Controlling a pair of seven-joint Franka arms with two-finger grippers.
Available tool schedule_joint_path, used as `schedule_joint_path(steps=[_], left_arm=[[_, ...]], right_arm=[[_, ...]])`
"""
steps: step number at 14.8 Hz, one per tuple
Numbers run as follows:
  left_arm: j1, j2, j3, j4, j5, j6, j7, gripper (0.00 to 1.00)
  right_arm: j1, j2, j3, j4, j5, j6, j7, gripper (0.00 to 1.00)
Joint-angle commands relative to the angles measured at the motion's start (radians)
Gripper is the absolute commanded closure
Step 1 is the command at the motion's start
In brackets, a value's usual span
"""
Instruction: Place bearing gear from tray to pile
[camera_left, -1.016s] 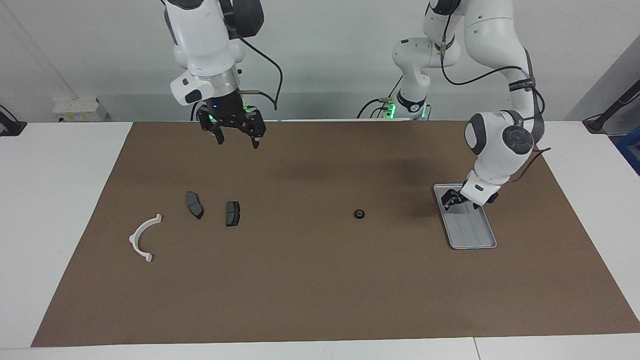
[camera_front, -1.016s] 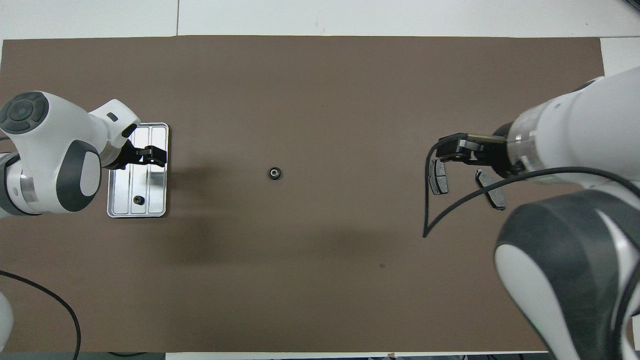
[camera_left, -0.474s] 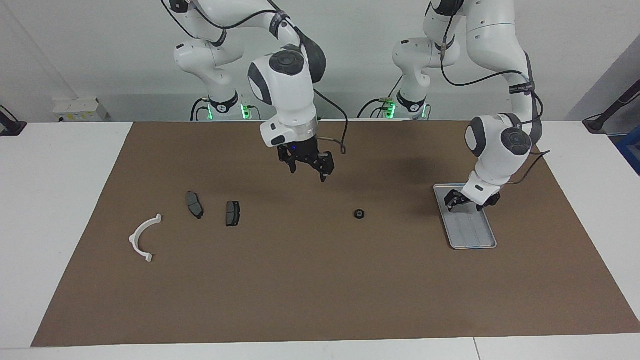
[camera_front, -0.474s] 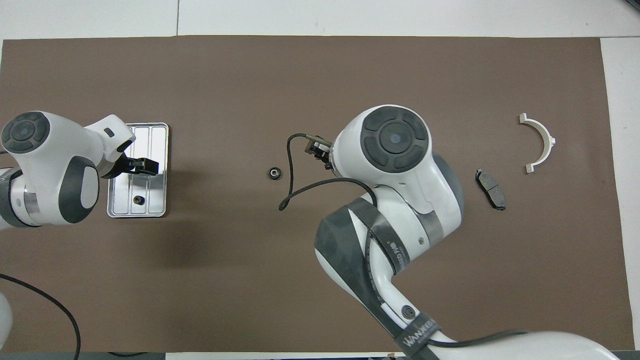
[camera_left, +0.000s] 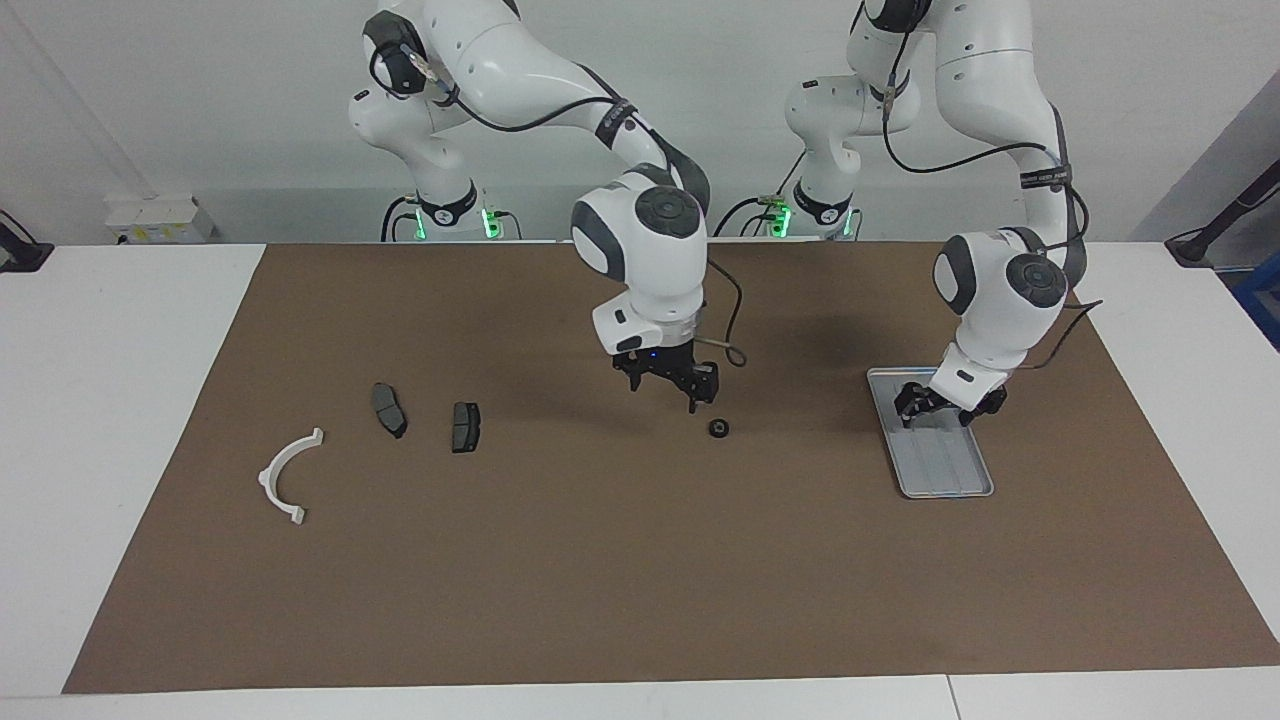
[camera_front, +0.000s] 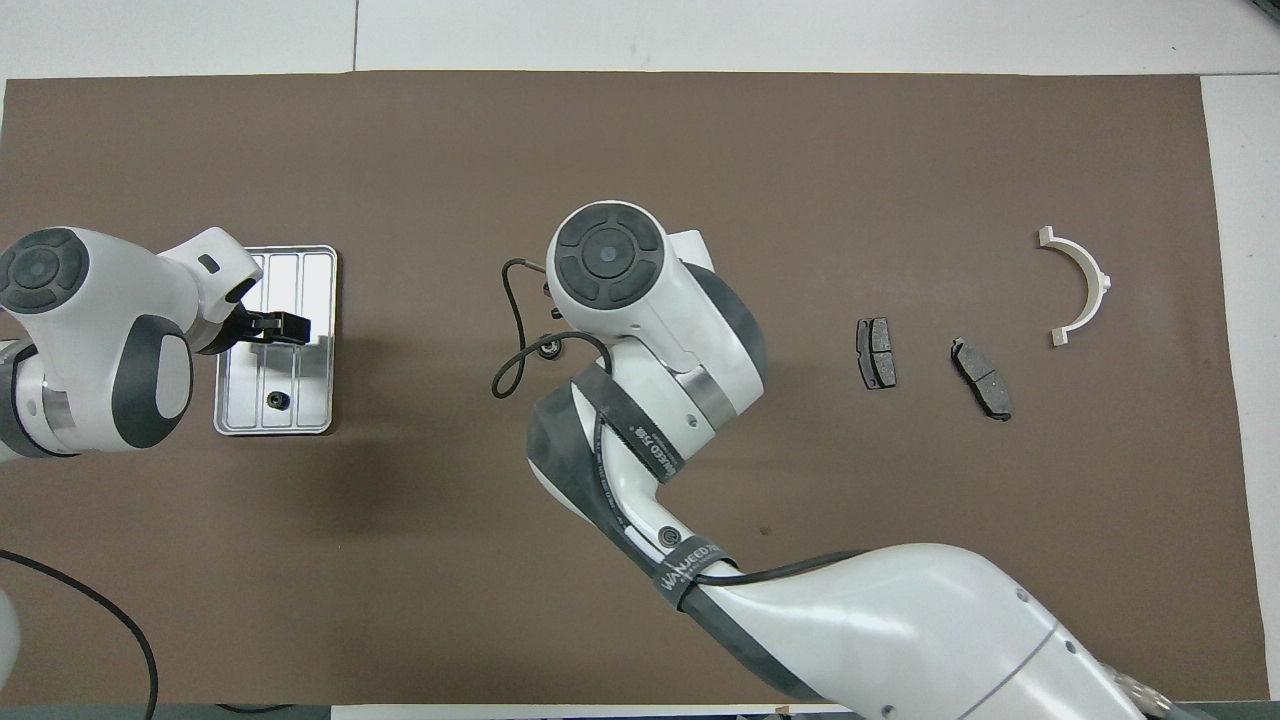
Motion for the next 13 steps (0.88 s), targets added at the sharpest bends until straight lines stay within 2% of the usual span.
schedule_joint_path(steps=[1, 7, 10, 13], left_arm=[[0.018, 0.0, -0.013, -0.015, 0.016, 0.01, -0.003, 0.08], [0.027, -0.02, -0.015, -0.008, 0.0, -0.13, -0.013, 0.09], [0.027, -0.043, -0.015, -0.009, -0.043, -0.143, -0.024, 0.1], [0.029, -0.049, -0.013, -0.017, -0.058, -0.143, -0.026, 0.16]], right_arm=[[0.014, 0.133, -0.002, 0.189, -0.024, -0.073, 0.021, 0.01], [0.083, 0.235, -0.003, 0.286, -0.03, -0.062, 0.001, 0.01], [0.106, 0.273, -0.008, 0.306, -0.035, -0.056, -0.029, 0.01], [0.12, 0.296, -0.001, 0.304, -0.082, -0.052, -0.033, 0.04]])
